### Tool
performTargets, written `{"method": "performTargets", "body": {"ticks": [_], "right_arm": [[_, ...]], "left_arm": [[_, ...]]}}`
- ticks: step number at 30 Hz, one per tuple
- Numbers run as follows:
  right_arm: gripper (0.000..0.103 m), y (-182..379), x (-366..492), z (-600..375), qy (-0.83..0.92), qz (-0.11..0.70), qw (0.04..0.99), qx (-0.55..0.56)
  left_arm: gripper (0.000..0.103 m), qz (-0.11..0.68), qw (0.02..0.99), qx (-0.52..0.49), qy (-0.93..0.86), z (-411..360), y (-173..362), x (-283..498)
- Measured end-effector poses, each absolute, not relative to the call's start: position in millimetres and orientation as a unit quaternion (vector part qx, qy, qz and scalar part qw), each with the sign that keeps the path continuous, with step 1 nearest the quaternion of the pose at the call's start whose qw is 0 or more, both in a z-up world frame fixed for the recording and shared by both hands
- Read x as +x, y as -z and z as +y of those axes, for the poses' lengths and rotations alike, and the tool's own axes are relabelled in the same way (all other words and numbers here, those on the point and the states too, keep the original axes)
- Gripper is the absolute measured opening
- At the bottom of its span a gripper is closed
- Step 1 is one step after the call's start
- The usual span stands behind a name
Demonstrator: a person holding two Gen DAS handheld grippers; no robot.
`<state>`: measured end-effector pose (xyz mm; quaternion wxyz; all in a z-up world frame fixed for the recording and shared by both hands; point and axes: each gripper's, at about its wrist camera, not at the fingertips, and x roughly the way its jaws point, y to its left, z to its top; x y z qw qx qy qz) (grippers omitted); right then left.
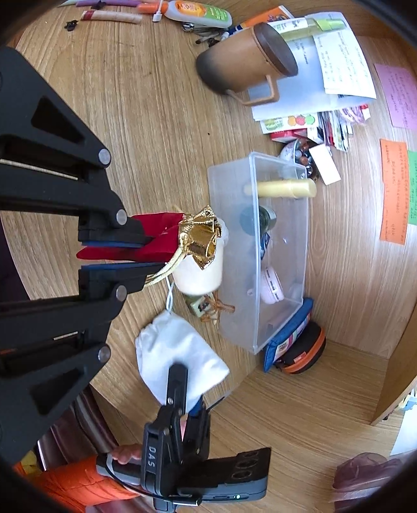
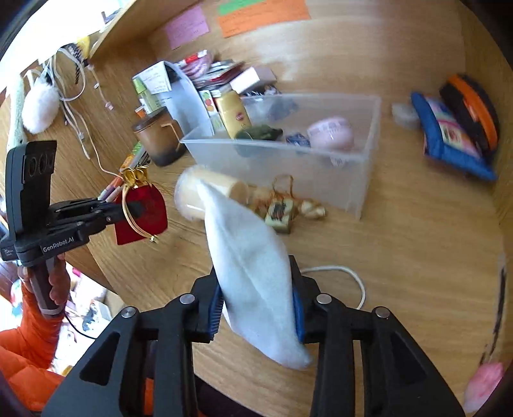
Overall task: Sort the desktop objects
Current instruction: 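Lift both pouches and carry them over the clear box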
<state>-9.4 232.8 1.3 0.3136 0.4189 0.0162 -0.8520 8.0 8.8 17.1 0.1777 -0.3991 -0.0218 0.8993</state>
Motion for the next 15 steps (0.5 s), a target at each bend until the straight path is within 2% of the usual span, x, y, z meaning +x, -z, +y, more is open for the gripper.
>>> {"method": "performTargets", "body": {"ticks": [4, 7, 15], "right_arm": [[0.035, -0.7, -18.4, 217.4, 0.845, 0.031, 0.323, 0.424], [0.018, -0.5, -19.0, 217.1, 0.842, 0.017, 0.333, 0.425], [0.015, -37.5, -1.2, 237.3, 0.848, -0.041, 0.357, 0.390]], "left_arm": [[0.006, -0.021, 0.181, -0.391, -0.902, 11.4, -23.0, 8.7], [0.006, -0.020, 0.180, -0.389, -0.903, 11.2, -25.9, 9.0], [0.006, -0.034, 0.182, -0.388, -0.903, 3.8, -29.0, 5.4]]}}
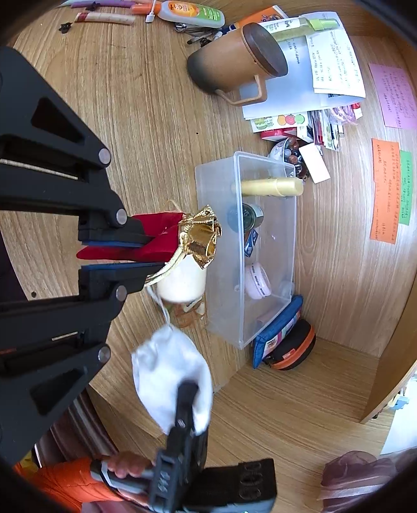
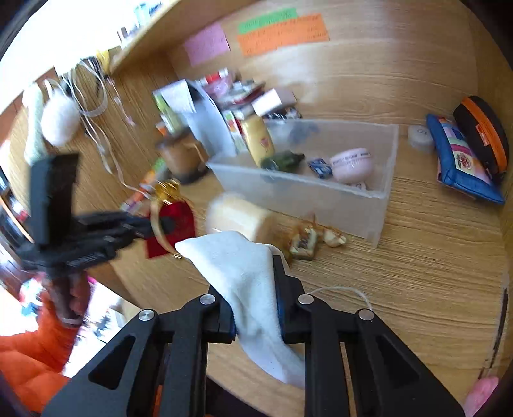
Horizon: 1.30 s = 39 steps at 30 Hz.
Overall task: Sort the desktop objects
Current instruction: 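Lift both pouches and carry them over the clear box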
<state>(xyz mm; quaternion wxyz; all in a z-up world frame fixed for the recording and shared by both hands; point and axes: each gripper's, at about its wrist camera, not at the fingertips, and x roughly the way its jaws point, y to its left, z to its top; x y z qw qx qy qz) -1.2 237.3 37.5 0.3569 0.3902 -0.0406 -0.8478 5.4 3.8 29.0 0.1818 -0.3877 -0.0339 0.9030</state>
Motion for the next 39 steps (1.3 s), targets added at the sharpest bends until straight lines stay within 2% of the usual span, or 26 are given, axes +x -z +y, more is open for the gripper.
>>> {"method": "performTargets", "body": {"ticks": [6, 17, 25, 39], "right_arm": [[0.015, -69.9, 1.1, 251.9, 0.851, -0.081, 0.372, 0.361], [0.015, -93.1, -18.9, 276.7, 0.867, -0.115, 0.348, 0.338], [0.015, -118.8, -27.6, 272.2, 0.883, -0.094, 0.340, 0.310], [0.016, -128.2, -83.0, 240.2, 0.893, -0.062, 0.325, 0.305]], "left_arm": [[0.006, -0.034, 0.182, -0.383, -0.905, 2.5, -31.4, 8.2], [0.006, -0.029, 0.181, -0.370, -0.911, 1.0, -45.2, 8.3], [0.006, -0.011, 0.182, -0.358, -0.916, 6.2, -63.3, -9.1], [0.006, 0.003, 0.184, -0.342, -0.921, 8.1, -84.3, -71.3]]}}
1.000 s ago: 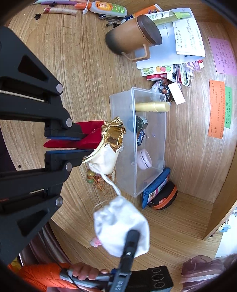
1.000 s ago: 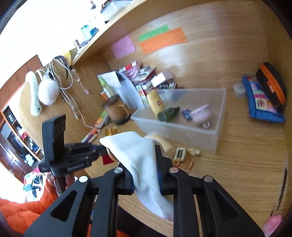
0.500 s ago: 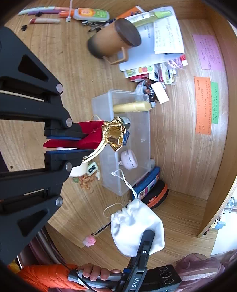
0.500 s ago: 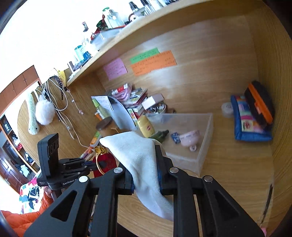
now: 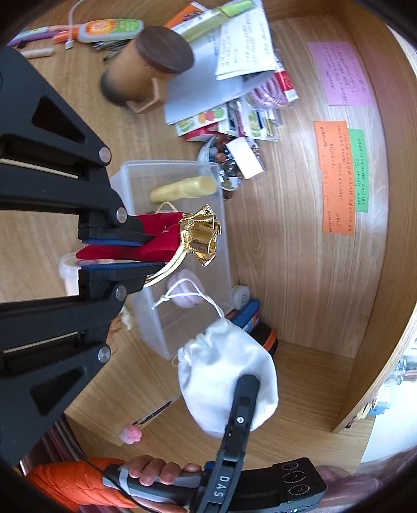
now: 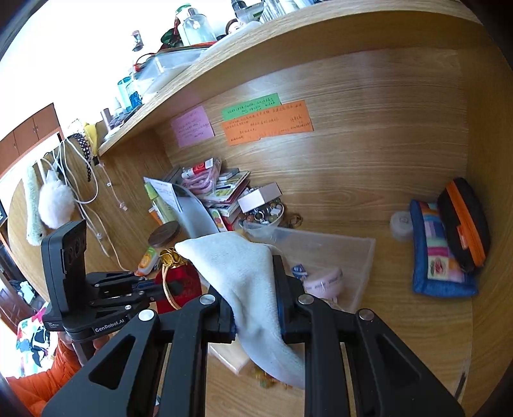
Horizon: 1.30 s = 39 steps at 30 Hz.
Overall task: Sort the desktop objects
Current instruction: 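Lift both pouches and carry them over the clear box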
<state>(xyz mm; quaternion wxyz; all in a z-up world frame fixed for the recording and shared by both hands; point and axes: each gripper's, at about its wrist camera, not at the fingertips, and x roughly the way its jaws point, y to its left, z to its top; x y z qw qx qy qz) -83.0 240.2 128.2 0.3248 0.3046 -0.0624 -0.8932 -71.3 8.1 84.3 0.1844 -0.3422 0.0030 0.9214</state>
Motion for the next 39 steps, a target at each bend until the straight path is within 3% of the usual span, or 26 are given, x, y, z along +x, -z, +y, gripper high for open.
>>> {"method": "performTargets", "body": {"ticks": [18, 29, 31, 36, 39], "right_arm": [[0.016, -84.0, -168.7, 198.4, 0.885, -0.028, 0.307, 0.350], [0.017, -47.6, -198.4, 178.7, 0.874, 0.005, 0.301, 0.381], [0.018, -44.3, -198.6, 172.9, 0.874, 0.020, 0.300, 0.382], [0.020, -32.0, -199.5, 158.3, 0.870, 0.057, 0.286, 0.396], [0.031, -29.1, -198.9, 156.9, 0.869, 0.065, 0.281, 0.401]], "left_arm": [[0.006, 0.002, 0.195, -0.388, -0.901, 18.5, -45.1, -167.2], [0.007, -0.004, 0.197, -0.406, -0.892, 20.9, -22.3, -187.4], [0.012, -0.003, 0.195, -0.408, -0.892, 21.0, -20.8, -188.6], [0.036, -0.009, 0.188, -0.404, -0.895, 16.1, -22.7, -188.1], [0.044, -0.008, 0.185, -0.398, -0.898, 13.0, -26.4, -184.4]]}}
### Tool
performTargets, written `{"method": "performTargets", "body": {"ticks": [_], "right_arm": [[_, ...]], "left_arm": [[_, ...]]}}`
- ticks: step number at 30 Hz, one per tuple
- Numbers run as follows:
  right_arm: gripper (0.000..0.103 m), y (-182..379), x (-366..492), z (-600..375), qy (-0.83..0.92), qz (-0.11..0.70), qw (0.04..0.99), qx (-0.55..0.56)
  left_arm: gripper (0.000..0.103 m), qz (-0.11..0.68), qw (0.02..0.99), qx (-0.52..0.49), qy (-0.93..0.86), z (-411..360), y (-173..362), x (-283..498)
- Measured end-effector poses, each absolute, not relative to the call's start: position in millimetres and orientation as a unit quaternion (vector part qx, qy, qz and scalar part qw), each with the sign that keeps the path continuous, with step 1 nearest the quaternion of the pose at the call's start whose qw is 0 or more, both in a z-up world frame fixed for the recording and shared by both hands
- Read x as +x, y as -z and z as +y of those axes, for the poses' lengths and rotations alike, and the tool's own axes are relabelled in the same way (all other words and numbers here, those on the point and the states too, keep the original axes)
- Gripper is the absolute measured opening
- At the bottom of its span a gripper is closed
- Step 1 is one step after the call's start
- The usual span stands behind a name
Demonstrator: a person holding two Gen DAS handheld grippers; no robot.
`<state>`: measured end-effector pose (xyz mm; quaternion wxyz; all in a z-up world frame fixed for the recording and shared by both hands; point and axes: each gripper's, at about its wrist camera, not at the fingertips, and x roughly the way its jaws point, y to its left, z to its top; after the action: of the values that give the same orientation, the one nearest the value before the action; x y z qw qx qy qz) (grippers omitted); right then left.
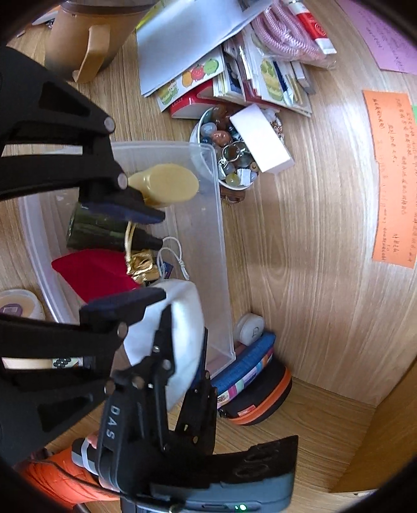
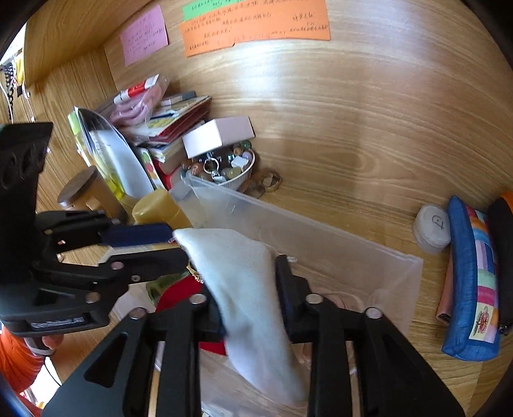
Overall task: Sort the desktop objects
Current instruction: 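Lift both pouches and carry them over the clear box, then lower both pouches into the clear box and open both grippers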
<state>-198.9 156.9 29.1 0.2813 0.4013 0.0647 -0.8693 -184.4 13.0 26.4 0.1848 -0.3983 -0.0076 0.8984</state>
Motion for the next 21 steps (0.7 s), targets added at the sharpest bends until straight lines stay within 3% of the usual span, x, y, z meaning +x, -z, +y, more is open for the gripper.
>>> {"method": "performTargets", "body": {"ticks": [2, 4, 9, 18, 21], "right_arm": [[0.046, -28.8, -196.3, 156.0, 0.871, 0.079, 0.273, 0.401], [0.052, -30.3, -190.8, 156.1, 0.874, 0.093, 0.266, 0.395], [0.054, -42.3, -174.2, 160.4, 0.887, 0.115, 0.247, 0.372], [0.082, -67.9, -143.8, 180.2, 0.910, 0.098, 0.217, 0.339], [0.085, -73.7, -131.9, 185.6, 0.915, 0.095, 0.205, 0.333]], "left_arm": [[0.047, -0.006, 0.183, -0.396, -0.900, 11.4, -28.5, -180.8], [0.048, -0.006, 0.183, -0.395, -0.900, 9.2, -29.6, -177.4], [0.058, -0.006, 0.172, -0.394, -0.903, 4.7, -30.8, -168.8], [0.077, 0.008, 0.143, -0.382, -0.913, 2.2, -40.1, -146.2], [0.093, 0.010, 0.137, -0.377, -0.916, 2.6, -43.9, -135.8]]}}
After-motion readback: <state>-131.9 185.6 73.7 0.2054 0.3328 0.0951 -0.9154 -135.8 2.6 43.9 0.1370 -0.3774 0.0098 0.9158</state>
